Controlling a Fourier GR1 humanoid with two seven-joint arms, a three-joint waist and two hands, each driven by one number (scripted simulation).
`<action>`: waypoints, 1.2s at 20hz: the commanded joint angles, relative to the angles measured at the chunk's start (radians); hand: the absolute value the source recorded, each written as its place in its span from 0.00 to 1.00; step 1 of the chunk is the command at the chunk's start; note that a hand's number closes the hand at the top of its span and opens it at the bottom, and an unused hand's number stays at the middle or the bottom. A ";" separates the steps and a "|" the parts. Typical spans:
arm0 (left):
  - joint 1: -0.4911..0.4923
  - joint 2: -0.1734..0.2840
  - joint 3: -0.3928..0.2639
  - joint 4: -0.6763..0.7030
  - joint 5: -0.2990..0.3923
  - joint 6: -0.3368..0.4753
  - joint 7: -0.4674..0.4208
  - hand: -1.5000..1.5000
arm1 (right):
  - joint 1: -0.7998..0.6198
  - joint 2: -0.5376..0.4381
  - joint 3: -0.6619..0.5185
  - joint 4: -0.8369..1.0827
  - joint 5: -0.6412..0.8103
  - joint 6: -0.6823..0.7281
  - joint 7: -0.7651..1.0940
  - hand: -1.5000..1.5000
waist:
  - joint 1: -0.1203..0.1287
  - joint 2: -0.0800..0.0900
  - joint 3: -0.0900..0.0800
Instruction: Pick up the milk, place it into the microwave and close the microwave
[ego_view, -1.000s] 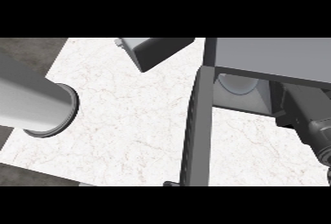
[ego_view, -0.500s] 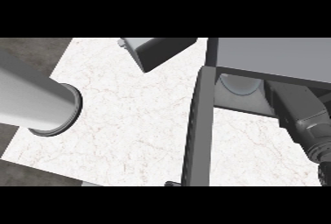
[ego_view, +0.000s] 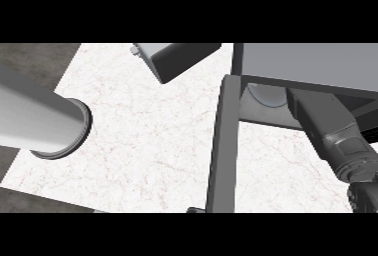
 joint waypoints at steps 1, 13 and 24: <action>0.011 -0.017 -0.009 0.008 -0.009 -0.013 -0.004 0.00 | -0.067 0.026 -0.006 -0.024 -0.004 -0.050 0.021 0.00 | 0.010 -0.026 -0.041; 0.065 -0.136 -0.067 -0.012 -0.117 -0.076 -0.033 0.00 | -0.035 0.017 0.015 0.007 0.012 -0.010 0.013 0.00 | -0.076 -0.055 -0.042; 0.118 -0.228 -0.217 0.034 -0.179 -0.243 -0.043 0.00 | 0.086 0.025 -0.061 -0.031 -0.086 0.367 -0.105 0.00 | -0.138 -0.071 -0.042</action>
